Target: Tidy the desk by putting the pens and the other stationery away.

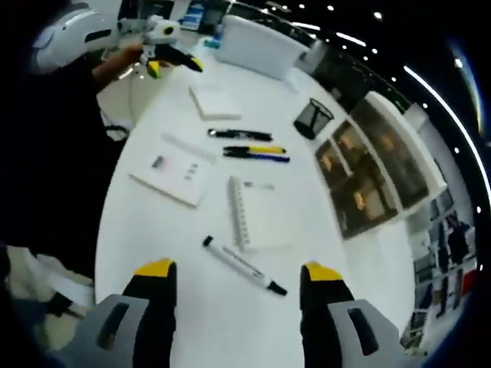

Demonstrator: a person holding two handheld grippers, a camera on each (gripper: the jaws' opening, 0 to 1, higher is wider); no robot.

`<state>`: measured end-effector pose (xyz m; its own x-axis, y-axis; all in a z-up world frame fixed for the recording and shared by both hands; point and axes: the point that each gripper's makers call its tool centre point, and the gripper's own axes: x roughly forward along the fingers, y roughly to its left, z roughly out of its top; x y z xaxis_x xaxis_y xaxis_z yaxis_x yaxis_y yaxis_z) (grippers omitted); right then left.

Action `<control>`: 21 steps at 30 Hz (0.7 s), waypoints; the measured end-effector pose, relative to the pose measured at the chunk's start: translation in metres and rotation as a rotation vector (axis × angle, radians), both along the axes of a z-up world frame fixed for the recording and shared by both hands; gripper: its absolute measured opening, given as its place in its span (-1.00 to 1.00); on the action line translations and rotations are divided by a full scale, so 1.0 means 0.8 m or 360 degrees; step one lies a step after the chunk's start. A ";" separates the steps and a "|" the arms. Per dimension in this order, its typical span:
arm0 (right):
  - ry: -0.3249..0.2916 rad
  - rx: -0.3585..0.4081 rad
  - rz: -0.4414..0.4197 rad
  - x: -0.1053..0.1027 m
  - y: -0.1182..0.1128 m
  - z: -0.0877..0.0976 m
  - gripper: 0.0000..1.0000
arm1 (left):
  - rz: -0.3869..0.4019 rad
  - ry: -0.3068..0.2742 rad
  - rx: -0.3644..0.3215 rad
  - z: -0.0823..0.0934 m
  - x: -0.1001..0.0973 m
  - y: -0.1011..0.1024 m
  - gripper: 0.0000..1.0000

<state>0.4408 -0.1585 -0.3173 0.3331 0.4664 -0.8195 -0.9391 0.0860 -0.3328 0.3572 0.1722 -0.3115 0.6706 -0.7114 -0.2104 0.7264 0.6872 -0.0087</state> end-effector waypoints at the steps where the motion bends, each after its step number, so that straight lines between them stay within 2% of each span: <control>1: 0.0008 -0.0017 0.0022 0.002 0.000 0.000 0.20 | -0.0004 0.0001 0.0010 -0.001 -0.001 0.000 0.30; 4: 0.0038 -0.0066 0.0080 0.005 0.000 -0.004 0.17 | -0.0016 0.0005 0.0024 -0.002 -0.005 -0.002 0.30; 9: 0.0077 -0.0251 0.0225 0.008 -0.008 -0.021 0.11 | -0.0029 0.0016 0.0034 -0.005 -0.008 -0.005 0.30; 13: 0.0103 -0.0354 0.0295 0.011 -0.013 -0.032 0.08 | -0.0046 0.0017 0.0061 -0.006 -0.012 -0.009 0.30; 21: 0.0085 -0.0535 0.0393 0.029 -0.019 -0.048 -0.08 | -0.0036 -0.0019 0.0083 -0.001 -0.013 -0.009 0.28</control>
<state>0.4636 -0.1735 -0.3557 0.1975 0.2306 -0.9528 -0.9346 -0.2491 -0.2540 0.3469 0.1651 -0.3125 0.6570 -0.7147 -0.2400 0.7417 0.6698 0.0354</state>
